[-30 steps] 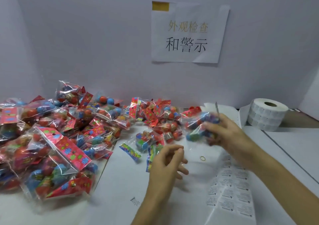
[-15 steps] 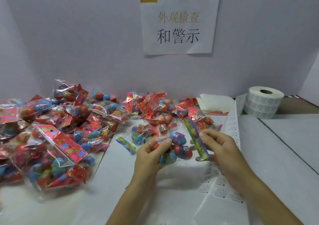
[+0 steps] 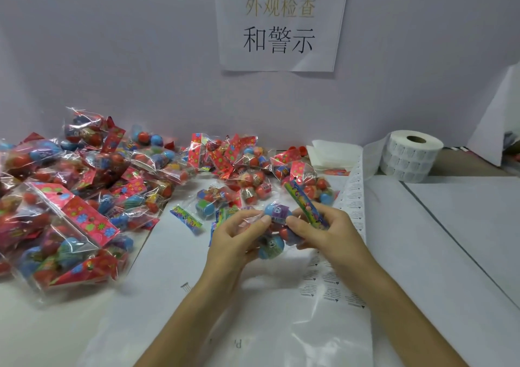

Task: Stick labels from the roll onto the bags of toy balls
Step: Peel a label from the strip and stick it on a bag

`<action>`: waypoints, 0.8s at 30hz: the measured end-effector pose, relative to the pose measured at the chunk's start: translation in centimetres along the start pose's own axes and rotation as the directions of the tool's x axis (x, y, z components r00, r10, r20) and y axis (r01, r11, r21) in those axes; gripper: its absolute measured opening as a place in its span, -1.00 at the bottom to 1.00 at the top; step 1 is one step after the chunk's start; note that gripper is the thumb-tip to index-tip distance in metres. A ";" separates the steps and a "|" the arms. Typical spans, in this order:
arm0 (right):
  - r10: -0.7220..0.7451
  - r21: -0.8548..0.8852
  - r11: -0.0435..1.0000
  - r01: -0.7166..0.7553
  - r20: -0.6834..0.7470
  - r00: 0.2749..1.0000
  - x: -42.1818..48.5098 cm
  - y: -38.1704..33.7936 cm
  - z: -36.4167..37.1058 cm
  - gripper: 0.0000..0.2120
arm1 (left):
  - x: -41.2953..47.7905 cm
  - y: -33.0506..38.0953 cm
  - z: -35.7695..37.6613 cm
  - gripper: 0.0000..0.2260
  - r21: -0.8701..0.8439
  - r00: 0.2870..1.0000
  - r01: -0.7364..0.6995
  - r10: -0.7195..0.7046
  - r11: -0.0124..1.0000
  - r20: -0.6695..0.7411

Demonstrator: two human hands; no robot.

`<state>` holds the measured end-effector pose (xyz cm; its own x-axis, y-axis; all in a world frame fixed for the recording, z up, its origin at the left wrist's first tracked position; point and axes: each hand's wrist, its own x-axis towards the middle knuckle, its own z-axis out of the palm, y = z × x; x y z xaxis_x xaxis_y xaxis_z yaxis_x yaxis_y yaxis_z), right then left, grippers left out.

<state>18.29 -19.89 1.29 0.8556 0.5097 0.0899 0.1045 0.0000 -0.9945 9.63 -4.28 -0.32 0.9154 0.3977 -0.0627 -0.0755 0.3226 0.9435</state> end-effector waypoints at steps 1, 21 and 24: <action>-0.016 -0.020 1.000 0.016 0.001 1.000 0.0 -0.2 -0.1 -0.88 | 0.0 0.1 0.0 -0.66 0.003 1.000 0.000 0.000 1.000 -0.001; -0.001 0.002 1.000 0.001 0.009 1.000 0.3 -0.3 -0.6 -0.80 | -0.2 0.6 -0.2 -0.52 0.085 0.984 0.084 -0.096 0.993 0.149; 0.072 -0.035 0.997 -0.070 0.057 0.996 0.3 0.0 -0.6 -0.88 | -0.2 0.7 -0.3 -0.59 0.089 0.987 0.081 -0.092 0.993 0.131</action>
<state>18.83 -20.25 1.31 0.8307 0.5565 0.0144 0.0615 -0.0660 -0.9959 9.25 -3.93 0.29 0.9623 0.2502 -0.1065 0.0346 0.2759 0.9606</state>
